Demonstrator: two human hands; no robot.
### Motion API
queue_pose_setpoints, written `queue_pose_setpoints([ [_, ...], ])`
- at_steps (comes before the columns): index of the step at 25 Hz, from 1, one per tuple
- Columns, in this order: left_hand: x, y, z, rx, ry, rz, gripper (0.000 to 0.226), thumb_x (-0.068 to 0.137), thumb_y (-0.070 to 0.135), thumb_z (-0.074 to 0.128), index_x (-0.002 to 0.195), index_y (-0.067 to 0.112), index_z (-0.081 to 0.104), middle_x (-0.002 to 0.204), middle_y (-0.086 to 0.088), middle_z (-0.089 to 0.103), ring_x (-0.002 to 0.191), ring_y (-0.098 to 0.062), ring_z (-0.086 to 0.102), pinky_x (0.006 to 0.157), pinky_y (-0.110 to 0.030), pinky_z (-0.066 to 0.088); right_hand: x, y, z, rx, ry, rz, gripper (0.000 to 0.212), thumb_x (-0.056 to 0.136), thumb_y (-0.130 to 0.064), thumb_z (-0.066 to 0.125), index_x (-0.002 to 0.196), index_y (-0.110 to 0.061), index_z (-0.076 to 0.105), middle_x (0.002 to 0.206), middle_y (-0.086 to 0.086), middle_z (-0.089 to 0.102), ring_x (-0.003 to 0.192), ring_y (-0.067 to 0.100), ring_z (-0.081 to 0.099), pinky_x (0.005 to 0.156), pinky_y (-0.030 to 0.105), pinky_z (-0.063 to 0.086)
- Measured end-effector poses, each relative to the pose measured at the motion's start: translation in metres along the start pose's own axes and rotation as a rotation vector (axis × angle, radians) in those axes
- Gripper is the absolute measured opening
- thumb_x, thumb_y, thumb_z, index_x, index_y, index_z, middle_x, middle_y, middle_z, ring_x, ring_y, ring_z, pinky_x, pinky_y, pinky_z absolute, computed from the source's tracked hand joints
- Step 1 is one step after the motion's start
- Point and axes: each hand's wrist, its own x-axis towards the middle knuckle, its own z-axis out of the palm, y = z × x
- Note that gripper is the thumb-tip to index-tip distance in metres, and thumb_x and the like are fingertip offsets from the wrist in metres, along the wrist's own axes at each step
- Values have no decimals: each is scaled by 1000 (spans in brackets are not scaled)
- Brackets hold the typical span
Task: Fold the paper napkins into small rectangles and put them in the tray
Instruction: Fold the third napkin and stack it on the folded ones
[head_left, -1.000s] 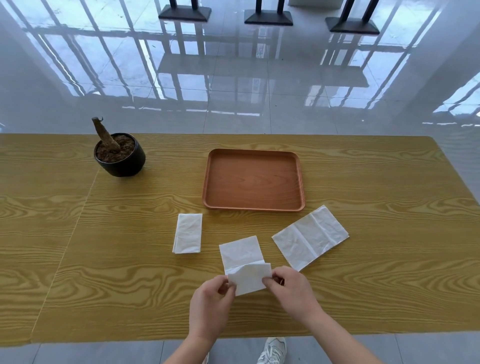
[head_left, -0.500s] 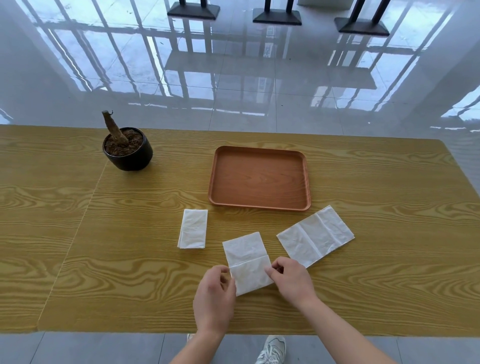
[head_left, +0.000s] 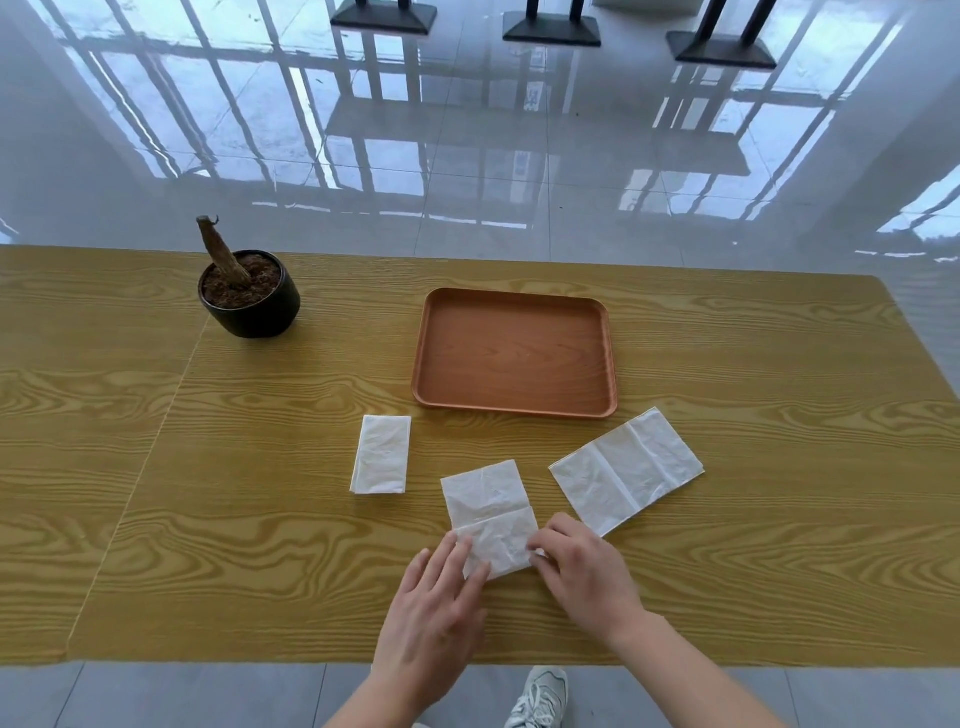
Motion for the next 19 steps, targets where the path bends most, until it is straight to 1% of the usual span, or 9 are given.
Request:
queue_pose_setpoints([
  [2,4,-1,-5,40,10,-40,41,82,36,64,119,19,67,140,-9,59,136,-28,50,103,-50,49,-2,1,3,-16,10,-22,9,96,-25,61,97,-21,68,94,-9,59,88,12,58,67,28,50],
  [4,8,-2,-8,65,23,-59,36,85,36,59,116,19,68,138,-6,61,136,-29,50,102,-51,49,-5,1,7,-25,8,-34,12,97,-26,58,93,-20,67,91,-8,61,88,13,57,70,29,51],
  [7,11,-2,-10,65,60,-76,31,88,35,51,108,19,68,135,-5,63,134,-30,51,98,-51,51,-13,-1,14,-11,-19,-42,14,97,-30,58,92,-21,67,90,-9,62,88,12,57,72,29,50],
  [9,13,-2,-11,46,87,-82,29,89,34,49,105,19,68,133,-6,64,133,-30,53,95,-51,52,-14,-3,15,23,-6,-34,11,95,-29,61,94,-22,68,90,-11,62,87,9,57,71,28,51],
  [11,13,-3,-11,22,75,-70,25,87,32,56,107,21,67,133,-6,64,132,-29,53,95,-51,52,-14,-4,15,52,18,-19,8,94,-28,63,98,-25,69,90,-12,62,85,8,58,69,28,52],
  [13,11,-7,-10,21,41,-43,23,85,30,64,106,23,67,132,-7,64,131,-29,53,96,-51,51,-12,-3,14,46,22,-8,7,94,-28,64,98,-26,68,89,-13,60,83,8,58,66,28,51],
  [17,8,-8,-11,25,4,-19,21,85,32,63,105,25,67,132,-5,64,129,-28,55,98,-50,50,-10,2,14,22,-5,38,4,93,-30,63,95,-29,66,89,-14,57,82,7,57,62,23,47],
  [19,14,-6,-15,-37,29,-57,20,85,34,63,103,25,67,126,-1,65,122,-24,59,93,-45,51,-6,2,12,55,-7,59,5,91,-29,66,96,-30,67,86,-16,56,78,5,56,63,22,48],
])
